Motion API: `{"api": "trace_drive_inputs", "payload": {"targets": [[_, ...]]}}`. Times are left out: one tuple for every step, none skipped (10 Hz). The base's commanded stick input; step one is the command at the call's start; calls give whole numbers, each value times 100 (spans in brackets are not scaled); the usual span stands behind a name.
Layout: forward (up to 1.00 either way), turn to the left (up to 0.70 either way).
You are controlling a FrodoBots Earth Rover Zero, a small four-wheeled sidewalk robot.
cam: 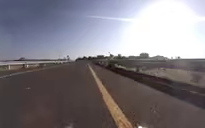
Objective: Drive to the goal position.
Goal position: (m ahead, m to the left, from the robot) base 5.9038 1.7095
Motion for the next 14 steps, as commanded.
{"api": "trace_drive_inputs", "payload": {"targets": [[70, 0], [70, 0], [70, 0], [70, 0], [70, 0], [70, 0], [70, 0], [70, 0], [70, 0], [70, 0], [70, 0], [70, 0], [70, 0], [70, 0]]}}
